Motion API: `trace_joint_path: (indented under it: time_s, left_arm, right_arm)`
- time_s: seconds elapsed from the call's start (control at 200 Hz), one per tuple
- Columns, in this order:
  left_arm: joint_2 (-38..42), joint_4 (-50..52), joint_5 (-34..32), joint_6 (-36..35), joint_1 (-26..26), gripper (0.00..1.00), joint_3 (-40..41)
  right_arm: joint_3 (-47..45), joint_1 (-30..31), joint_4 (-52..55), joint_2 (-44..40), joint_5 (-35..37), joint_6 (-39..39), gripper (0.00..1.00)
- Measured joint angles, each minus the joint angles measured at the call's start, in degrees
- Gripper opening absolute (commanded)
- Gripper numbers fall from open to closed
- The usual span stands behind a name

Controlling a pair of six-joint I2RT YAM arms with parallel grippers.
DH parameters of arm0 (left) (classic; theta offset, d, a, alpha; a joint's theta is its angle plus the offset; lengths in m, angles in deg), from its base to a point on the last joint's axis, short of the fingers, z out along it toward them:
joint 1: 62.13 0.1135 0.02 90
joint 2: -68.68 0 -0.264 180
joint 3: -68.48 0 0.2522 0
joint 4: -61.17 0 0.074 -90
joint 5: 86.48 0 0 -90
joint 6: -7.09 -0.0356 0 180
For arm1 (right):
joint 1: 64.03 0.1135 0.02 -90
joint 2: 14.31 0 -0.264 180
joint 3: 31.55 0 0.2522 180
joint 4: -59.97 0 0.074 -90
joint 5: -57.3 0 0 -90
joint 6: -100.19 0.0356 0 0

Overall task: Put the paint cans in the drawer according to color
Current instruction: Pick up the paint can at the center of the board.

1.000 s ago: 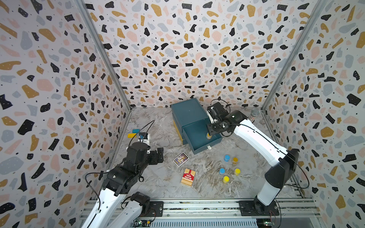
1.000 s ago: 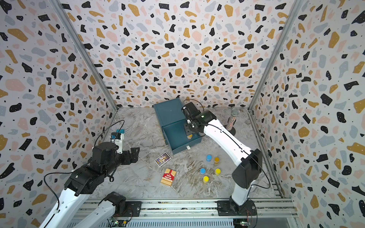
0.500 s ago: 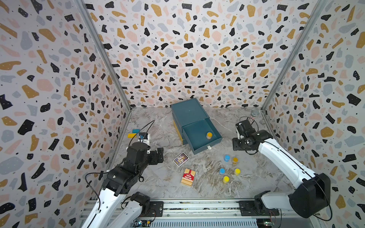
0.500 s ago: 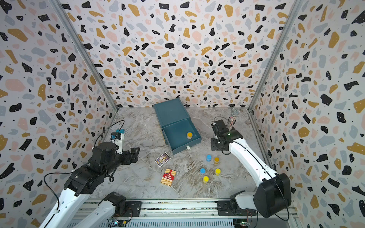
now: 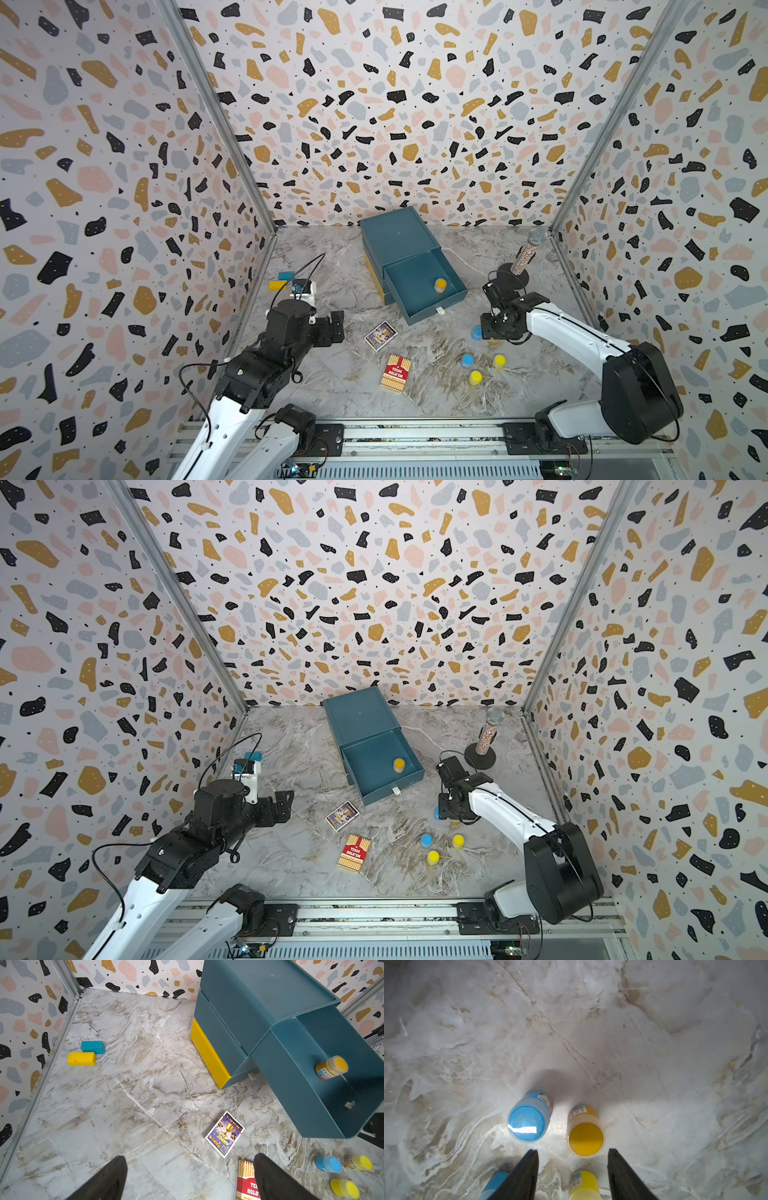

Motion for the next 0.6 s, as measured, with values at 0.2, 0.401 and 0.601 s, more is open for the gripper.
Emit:
trace_joint_path:
  time_s: [0.2, 0.401, 0.601]
  left_arm:
    - [0.0, 0.0, 0.02, 0.0, 0.0, 0.98, 0.0]
    - [0.0, -0.02, 0.24, 0.0, 0.07, 0.98, 0.0]
    - [0.0, -0.02, 0.35, 0.0, 0.2, 0.98, 0.0]
  right_arm:
    - [0.09, -0.35, -0.83, 2.19, 0.79, 0.57, 0.55]
    - [-0.11, -0.55, -1.16, 2.12, 1.49, 0.61, 0.49]
    - [-0.83, -1.36, -1.81, 2.25, 1.4, 0.61, 0.48]
